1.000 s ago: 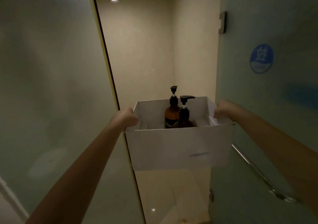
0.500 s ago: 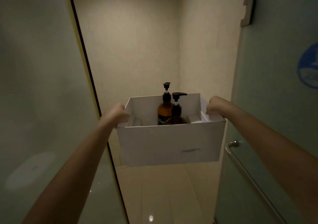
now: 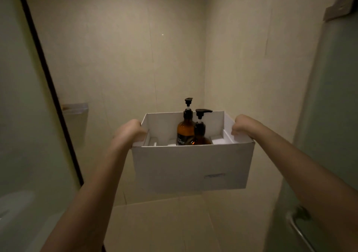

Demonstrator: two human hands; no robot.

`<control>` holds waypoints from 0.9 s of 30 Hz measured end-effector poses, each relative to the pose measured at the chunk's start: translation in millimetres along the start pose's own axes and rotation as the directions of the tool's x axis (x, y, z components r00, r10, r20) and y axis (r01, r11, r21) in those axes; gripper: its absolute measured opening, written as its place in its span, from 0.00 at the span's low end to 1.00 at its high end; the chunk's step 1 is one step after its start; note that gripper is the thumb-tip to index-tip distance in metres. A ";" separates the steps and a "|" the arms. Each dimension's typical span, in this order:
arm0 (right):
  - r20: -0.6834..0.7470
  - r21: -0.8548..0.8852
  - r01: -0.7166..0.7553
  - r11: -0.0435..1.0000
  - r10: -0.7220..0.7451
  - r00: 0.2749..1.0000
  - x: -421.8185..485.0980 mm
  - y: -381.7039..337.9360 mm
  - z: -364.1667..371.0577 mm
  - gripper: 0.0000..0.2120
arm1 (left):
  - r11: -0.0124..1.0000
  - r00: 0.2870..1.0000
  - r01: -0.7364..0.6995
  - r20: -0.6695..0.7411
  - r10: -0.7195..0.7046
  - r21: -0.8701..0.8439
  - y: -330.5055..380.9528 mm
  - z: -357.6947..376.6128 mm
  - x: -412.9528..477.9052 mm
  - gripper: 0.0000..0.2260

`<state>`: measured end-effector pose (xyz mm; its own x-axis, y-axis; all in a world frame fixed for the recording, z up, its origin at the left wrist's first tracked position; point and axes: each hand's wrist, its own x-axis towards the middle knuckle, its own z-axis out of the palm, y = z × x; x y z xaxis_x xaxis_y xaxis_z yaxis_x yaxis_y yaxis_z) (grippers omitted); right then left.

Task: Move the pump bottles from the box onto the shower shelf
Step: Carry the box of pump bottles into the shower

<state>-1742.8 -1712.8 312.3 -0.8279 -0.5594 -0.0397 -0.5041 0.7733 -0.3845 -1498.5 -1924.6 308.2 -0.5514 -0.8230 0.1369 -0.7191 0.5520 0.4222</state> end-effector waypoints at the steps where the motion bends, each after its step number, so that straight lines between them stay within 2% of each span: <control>1: -0.006 -0.002 0.002 1.000 -0.002 1.000 14.7 -3.2 1.9 0.13 | 1.000 1.000 -0.003 -0.007 0.003 0.013 1.6 3.0 14.1 0.07; 5: -0.025 0.008 0.000 1.000 0.000 1.000 72.9 -17.6 8.3 0.12 | 0.998 1.000 0.003 -0.025 -0.001 0.070 6.0 10.9 70.8 0.08; 11: -0.055 0.031 -0.008 0.999 0.010 0.998 142.8 -39.4 11.1 0.16 | 0.999 1.000 -0.005 0.002 0.005 0.046 12.6 17.2 144.3 0.08; 15: -0.030 0.023 -0.012 1.000 0.013 0.999 183.4 -49.3 17.2 0.16 | 0.998 1.000 -0.011 0.013 0.010 0.061 13.5 27.2 187.2 0.10; 18: -0.009 0.025 -0.013 1.000 0.013 1.000 213.9 -57.2 20.7 0.14 | 0.998 1.000 0.006 0.009 -0.007 0.065 12.9 34.0 220.2 0.07; 27: 0.003 0.002 0.106 0.994 -0.106 0.994 341.2 -113.6 36.4 0.15 | 0.993 0.993 0.112 -0.032 -0.111 0.028 -12.7 59.3 328.0 0.06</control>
<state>-1959.1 -2002.3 308.8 -0.7694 -0.6388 -0.0017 -0.5881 0.7093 -0.3886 -1695.3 -2193.6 294.5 -0.4543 -0.8830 0.1178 -0.7876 0.4599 0.4101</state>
